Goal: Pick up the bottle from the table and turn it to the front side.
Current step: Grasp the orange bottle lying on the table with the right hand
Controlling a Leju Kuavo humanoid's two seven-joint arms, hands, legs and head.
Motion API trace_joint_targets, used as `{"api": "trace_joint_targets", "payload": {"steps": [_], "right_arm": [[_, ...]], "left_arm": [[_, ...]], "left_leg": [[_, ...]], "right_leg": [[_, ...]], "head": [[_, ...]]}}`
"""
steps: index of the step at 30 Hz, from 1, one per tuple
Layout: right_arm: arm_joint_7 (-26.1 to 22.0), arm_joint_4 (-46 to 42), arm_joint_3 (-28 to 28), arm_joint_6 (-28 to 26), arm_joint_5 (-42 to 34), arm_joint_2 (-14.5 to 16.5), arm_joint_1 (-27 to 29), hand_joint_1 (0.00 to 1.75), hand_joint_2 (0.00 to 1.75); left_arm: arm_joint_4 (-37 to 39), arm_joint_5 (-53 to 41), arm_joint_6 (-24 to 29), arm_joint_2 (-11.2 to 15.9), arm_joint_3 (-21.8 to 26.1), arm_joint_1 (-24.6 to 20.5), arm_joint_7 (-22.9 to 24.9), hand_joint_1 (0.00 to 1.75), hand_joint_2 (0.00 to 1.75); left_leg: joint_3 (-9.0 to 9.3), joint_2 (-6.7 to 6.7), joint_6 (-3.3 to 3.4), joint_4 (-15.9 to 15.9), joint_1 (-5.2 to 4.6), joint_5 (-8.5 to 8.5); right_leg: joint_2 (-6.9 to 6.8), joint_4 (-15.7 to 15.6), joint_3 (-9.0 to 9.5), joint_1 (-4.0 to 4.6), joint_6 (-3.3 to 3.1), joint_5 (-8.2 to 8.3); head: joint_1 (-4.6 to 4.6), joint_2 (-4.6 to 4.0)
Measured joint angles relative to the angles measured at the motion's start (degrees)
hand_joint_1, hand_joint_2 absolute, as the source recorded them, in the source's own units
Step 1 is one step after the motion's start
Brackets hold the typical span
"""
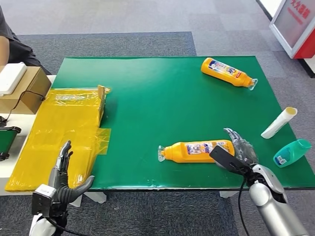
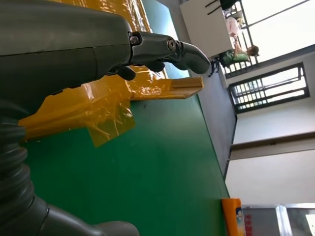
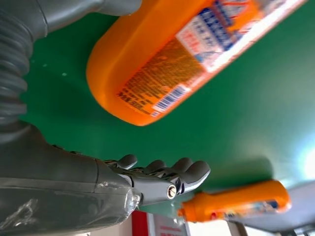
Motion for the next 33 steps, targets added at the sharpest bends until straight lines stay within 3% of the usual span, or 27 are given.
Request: {"api": "trace_joint_targets", "payload": {"steps": [5, 9, 13, 23, 33], "right_arm": [[2.5, 8.1, 3.4, 7.1, 2.1, -2.4, -5.5, 0.00, 1.75], [2.8, 15.0, 6.7, 9.7, 2.8, -3.0, -10.1, 0.00, 1.75], [2.7, 20.3, 9.9, 11.0, 3.1, -3.1, -14.6, 1.75, 1.75], [1.7, 22.4, 14.5, 9.6, 1.0, -3.5, -16.9, 1.75, 1.75], [-0.3, 8.5, 14.0, 5.9, -7.7, -5.7, -8.9, 1.75, 1.75]], "left_arm": [[2.2, -0.1, -0.6, 0.1, -1.5, -2.1, 0.3, 0.00, 1.75], [4.3, -0.1, -0.7, 0.2, -2.9, -3.8, 0.4, 0.00, 1.75], [5.9, 0.0, -0.8, 0.2, -4.0, -5.1, 0.4, 0.00, 1.75], [7.6, 0.9, -0.6, 0.4, -4.7, -5.7, 0.8, 0.00, 1.75], [7.4, 1.1, 0.4, 1.0, -4.2, -3.1, 1.1, 0.00, 1.75]], "left_leg": [[-0.03, 0.00, 0.04, 0.0, -0.01, 0.04], [0.00, 0.00, 0.06, 0.0, -0.02, 0.06], [0.10, 0.00, 0.06, 0.0, -0.01, 0.06], [0.23, 0.02, 0.04, 0.0, -0.01, 0.05], [0.01, 0.01, 0.07, 0.0, -0.01, 0.05]], "right_leg": [[-0.02, 0.0, -0.01, -0.01, 0.05, 0.05], [-0.01, 0.0, 0.00, -0.01, 0.07, 0.07], [0.00, 0.0, 0.09, 0.00, 0.07, 0.07], [0.07, 0.0, 0.19, 0.00, 0.06, 0.13], [0.02, 0.0, 0.05, 0.00, 0.11, 0.08]], "head": [[0.01, 0.00], [-0.01, 0.00], [0.00, 0.00], [-0.01, 0.00], [0.00, 0.00]]}}
